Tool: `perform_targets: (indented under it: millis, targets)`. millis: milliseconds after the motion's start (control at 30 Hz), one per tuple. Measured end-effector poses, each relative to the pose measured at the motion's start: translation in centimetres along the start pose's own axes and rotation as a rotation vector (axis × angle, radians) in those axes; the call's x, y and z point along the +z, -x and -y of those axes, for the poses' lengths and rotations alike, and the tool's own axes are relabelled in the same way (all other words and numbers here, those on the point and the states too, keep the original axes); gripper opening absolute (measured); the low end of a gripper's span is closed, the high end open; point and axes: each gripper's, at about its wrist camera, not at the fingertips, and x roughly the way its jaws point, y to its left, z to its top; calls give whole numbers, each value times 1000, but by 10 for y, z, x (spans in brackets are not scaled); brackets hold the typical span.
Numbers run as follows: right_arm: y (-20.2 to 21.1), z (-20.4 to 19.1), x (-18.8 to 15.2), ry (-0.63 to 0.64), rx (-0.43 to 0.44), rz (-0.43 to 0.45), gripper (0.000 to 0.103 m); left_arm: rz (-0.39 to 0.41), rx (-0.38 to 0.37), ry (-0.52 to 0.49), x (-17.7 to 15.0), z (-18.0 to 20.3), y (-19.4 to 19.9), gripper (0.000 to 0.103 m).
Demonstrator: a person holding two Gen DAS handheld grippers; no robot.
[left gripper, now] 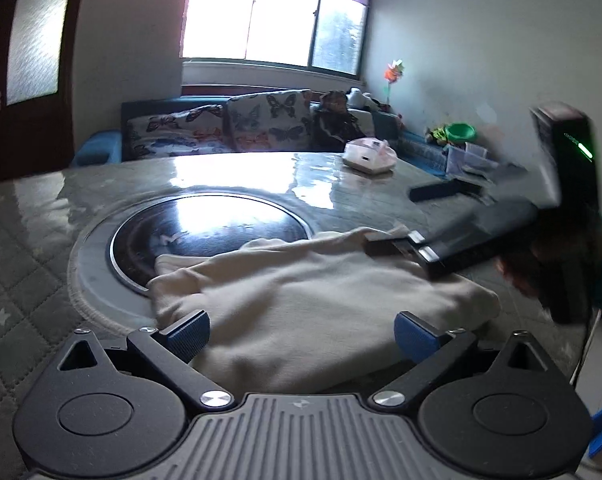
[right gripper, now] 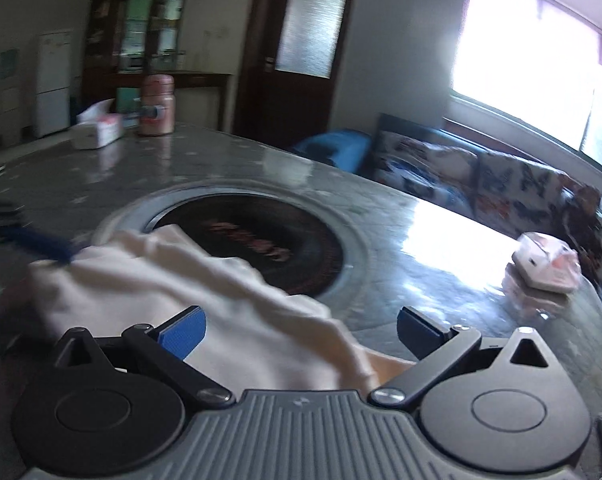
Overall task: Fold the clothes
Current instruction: 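Tuck the sweater edge under with the right gripper while the left gripper holds the stack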
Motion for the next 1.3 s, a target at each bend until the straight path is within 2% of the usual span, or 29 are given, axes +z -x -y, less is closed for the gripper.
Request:
perform_targets:
  millis: [100,233,333,467,600,867,1033,1133,1300]
  targets:
    - [7,-18,0,59,24,33,103,14,1,61,7,-16,4,95]
    - [5,-39,-1,122,42,52,103,41,54,132,18,-35,0,89]
    - [1,-52,-4,155,47,51,103,15,125,180,23,-50,-12,85]
    - [1,-66,-10,210,63,58,103,-20,202,176,19,-58,-23,83]
    - [4,-81,-21,306,40,72,103,-66,257,148,13,-59,-33,82]
    - [10,-96,-33,399,31,97,103,-55,274,162,9,-60,-35,84]
    - [21,-93,-31,381,29,104,103,-34,264,158,11,-55,-26,83]
    - [31,-85,-30,345,-32,136,103,19,267,105,15,-40,-13,83]
    - [31,-77,-30,308,-121,126,103,81,172,46,17,-10,-6,80]
